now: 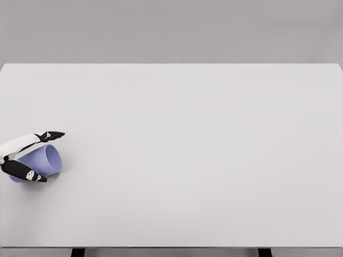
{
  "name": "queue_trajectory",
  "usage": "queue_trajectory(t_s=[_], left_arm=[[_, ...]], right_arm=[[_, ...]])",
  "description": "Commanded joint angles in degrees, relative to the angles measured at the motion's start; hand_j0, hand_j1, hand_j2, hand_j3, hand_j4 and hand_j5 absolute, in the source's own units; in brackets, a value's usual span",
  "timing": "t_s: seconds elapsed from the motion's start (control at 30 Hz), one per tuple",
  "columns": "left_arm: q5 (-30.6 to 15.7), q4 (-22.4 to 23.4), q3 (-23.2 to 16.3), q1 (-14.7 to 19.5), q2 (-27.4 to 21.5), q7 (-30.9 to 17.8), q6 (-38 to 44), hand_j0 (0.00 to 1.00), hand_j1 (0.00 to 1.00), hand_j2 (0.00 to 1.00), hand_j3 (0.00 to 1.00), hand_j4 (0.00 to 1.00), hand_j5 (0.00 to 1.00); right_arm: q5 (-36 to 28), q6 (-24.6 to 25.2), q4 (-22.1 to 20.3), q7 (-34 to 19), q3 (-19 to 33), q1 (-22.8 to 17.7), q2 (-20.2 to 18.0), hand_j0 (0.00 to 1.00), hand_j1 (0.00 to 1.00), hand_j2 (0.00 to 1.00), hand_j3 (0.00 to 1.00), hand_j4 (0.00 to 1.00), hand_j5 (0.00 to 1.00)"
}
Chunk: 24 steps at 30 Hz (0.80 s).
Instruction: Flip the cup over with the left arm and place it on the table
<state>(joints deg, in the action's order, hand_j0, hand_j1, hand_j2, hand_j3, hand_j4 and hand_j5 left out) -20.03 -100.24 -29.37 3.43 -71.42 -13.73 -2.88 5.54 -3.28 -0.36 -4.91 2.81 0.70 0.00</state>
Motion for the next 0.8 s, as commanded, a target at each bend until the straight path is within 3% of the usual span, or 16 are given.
queue_trajectory(t_s=[0.0, 0.27, 0.4, 0.53, 0.7, 0.77], left_arm=[[0.43, 0.04, -0.07, 0.00, 0.49, 0.02, 0.95, 1.00, 1.00, 1.00, 1.00, 1.00, 1.00], [0.95, 0.04, 0.01, -0.62, 0.58, 0.02, 1.57, 1.00, 1.00, 1.00, 1.00, 1.00, 1.00], [1.04, 0.04, 0.01, -0.62, 0.67, 0.02, 1.39, 0.78, 0.78, 0.78, 0.78, 0.78, 0.78], [0.43, 0.04, 0.10, -0.62, 1.19, -0.07, 0.95, 0.75, 0.75, 0.75, 0.75, 0.75, 0.75], [-5.90, 0.13, 0.54, -0.09, 0.49, -1.03, -3.00, 0.75, 0.75, 0.75, 0.75, 0.75, 0.75], [-9.15, 1.79, 1.24, 0.00, 0.84, -5.51, -7.48, 0.76, 0.76, 0.76, 0.76, 0.76, 0.76]], right_arm=[[-0.01, 0.03, 0.01, -0.01, 0.00, 0.00, 0.00, 1.00, 1.00, 1.00, 1.00, 1.00, 1.00], [-0.01, 0.03, 0.01, -0.01, 0.00, 0.00, 0.00, 1.00, 1.00, 1.00, 1.00, 1.00, 1.00], [-0.01, -0.06, 0.01, -0.01, 0.00, 0.00, 0.00, 1.00, 1.00, 1.00, 1.00, 1.00, 1.00], [-0.01, 0.03, 0.01, -0.01, 0.00, 0.00, 0.00, 1.00, 1.00, 1.00, 1.00, 1.00, 1.00], [-0.01, -0.06, 0.01, -0.01, 0.00, 0.00, 0.00, 1.00, 1.00, 1.00, 1.00, 1.00, 1.00], [-0.01, 0.03, 0.01, -0.01, 0.00, 0.00, 0.00, 1.00, 1.00, 1.00, 1.00, 1.00, 1.00]])
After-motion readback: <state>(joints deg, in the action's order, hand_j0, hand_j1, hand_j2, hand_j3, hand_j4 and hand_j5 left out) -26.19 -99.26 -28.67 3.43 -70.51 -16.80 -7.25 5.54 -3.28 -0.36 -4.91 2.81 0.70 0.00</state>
